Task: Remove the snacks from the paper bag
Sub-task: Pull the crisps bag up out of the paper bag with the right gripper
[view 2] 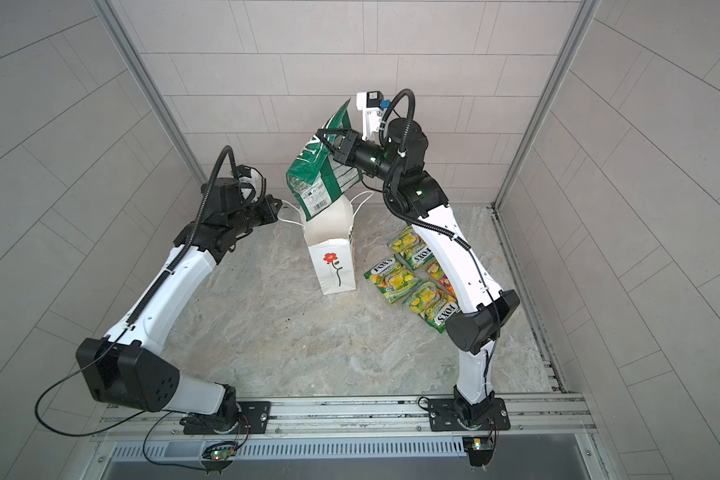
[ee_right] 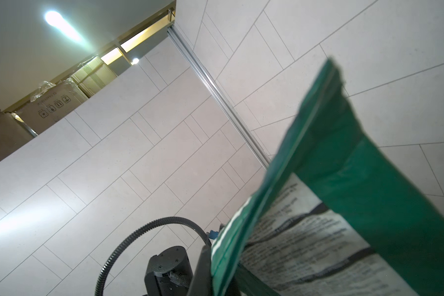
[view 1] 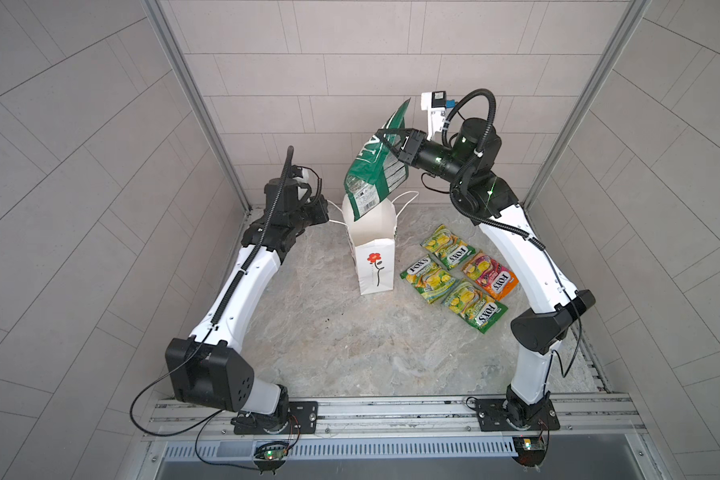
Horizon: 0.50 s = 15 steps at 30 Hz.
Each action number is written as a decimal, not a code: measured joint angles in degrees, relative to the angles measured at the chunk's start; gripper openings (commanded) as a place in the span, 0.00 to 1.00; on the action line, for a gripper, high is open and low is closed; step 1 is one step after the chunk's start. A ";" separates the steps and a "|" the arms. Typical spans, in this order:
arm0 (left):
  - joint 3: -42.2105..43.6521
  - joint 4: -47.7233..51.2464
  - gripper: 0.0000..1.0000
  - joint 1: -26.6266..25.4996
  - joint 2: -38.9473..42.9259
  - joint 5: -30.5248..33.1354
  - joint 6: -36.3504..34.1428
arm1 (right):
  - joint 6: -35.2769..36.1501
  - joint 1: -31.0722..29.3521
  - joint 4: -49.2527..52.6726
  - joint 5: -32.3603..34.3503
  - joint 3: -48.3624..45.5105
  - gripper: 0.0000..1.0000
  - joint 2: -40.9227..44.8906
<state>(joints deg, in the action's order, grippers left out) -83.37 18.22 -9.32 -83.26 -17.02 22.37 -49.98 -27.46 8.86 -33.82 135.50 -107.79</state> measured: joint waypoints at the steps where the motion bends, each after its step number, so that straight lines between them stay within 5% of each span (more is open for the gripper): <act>1: 0.00 0.00 0.00 0.09 0.00 -0.20 -0.02 | -0.07 0.17 0.35 -0.20 0.90 0.00 0.00; 8: 0.00 0.00 0.00 1.51 0.00 -1.31 -0.35 | 0.83 1.77 4.24 -0.92 1.75 0.00 2.45; 15: 0.00 -0.13 0.00 2.12 0.00 -2.29 -0.26 | 6.69 4.39 10.95 2.08 -11.02 0.00 16.72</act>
<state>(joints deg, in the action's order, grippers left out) -83.37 18.09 -7.20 -83.26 -19.31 22.11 -43.29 -23.07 19.81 -31.75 124.49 -91.07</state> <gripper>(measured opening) 0.043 0.048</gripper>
